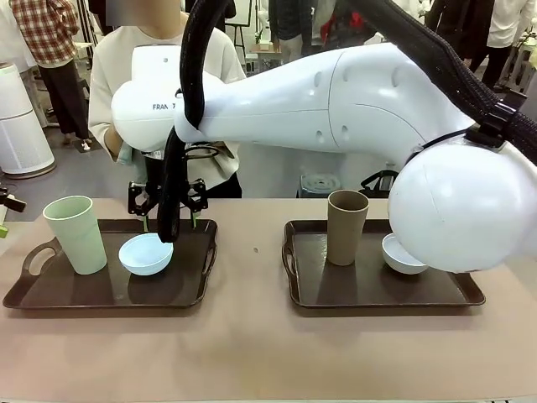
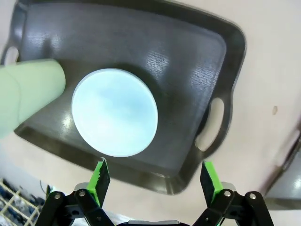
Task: Set up a tray with a mat and arrange the tableware.
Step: Pick up the Picnic Bowl and Reusable plastic cup from the Handle tray in front of the human's position and hold them in the air.
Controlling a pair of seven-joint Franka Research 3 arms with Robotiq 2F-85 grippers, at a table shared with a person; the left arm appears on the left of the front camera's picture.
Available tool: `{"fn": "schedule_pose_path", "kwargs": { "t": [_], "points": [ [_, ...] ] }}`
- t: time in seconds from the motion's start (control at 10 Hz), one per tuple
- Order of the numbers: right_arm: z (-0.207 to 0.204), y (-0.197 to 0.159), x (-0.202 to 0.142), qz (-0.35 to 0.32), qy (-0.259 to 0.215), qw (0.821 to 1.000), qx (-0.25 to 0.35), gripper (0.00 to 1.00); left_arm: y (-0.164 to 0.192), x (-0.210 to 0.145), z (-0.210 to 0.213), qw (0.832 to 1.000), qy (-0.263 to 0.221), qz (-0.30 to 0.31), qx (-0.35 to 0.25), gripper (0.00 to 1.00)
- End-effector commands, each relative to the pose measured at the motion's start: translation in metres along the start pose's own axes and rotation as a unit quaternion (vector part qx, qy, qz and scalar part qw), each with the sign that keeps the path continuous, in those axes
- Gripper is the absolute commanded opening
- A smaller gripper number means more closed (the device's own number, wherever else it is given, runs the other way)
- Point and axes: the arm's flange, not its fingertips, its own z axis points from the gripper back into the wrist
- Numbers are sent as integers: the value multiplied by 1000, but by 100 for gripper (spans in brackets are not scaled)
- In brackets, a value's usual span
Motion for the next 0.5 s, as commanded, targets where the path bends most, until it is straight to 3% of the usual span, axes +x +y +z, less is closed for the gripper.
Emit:
{"fn": "schedule_pose_path", "kwargs": {
  "t": [0.0, 0.4],
  "points": [
    [-20, -4, -3, -73, -59, 996, -12, 100, 1, -4, -8, 1000, -1, -12, 25, 100],
    [-44, -9, -3, -77, -58, 995, -4, 100, 2, -18, -17, 997, -53, 1, 52, 100]
  ]
}}
